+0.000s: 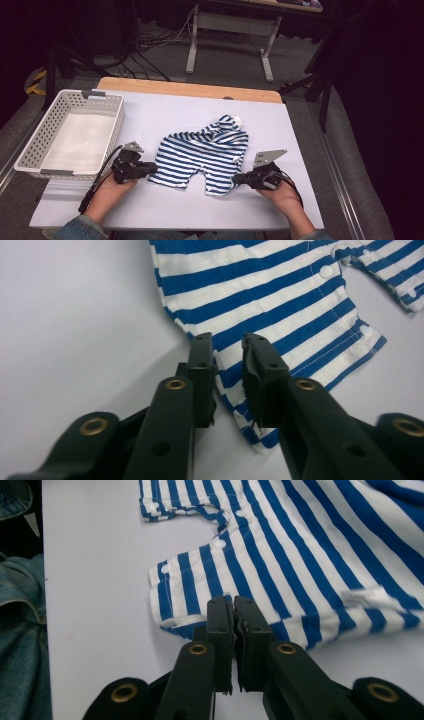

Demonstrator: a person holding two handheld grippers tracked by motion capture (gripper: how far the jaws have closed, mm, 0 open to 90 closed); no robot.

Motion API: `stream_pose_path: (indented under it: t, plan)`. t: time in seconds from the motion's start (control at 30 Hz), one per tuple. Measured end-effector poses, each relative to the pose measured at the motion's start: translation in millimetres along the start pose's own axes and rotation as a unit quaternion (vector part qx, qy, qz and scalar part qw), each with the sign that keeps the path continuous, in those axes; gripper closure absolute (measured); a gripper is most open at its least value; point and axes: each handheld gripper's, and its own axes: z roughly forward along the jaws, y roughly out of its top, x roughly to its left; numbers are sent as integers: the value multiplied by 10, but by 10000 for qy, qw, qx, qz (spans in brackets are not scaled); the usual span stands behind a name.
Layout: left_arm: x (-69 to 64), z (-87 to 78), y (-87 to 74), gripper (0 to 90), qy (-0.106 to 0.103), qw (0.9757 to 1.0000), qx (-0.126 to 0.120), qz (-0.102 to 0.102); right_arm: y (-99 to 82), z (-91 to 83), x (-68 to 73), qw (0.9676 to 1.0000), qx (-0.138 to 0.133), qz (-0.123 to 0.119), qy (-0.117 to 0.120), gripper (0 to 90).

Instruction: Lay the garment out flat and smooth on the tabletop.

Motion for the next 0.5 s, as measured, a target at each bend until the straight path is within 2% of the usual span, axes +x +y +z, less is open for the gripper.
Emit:
stream_pose_path:
  t: [0.13,0.2,0.3,0.33,0.5]
  plan:
    - [-15,11,2,868,-65,9999,78,-14,-107,-89,-11,9999,9,141,8,861]
    - [-38,14,13,876,-136,9997,176,45,-193,-132,-11,9998,35,218,-30,862]
    - [-63,18,13,882,-211,9995,220,57,-231,-146,-10,9996,27,274,-45,864]
    - [-80,23,12,882,-316,9992,246,66,-251,-153,-15,9996,36,292,-57,865]
    - [-186,-8,-17,883,-544,9980,287,138,-349,-200,-25,9991,80,409,-84,868]
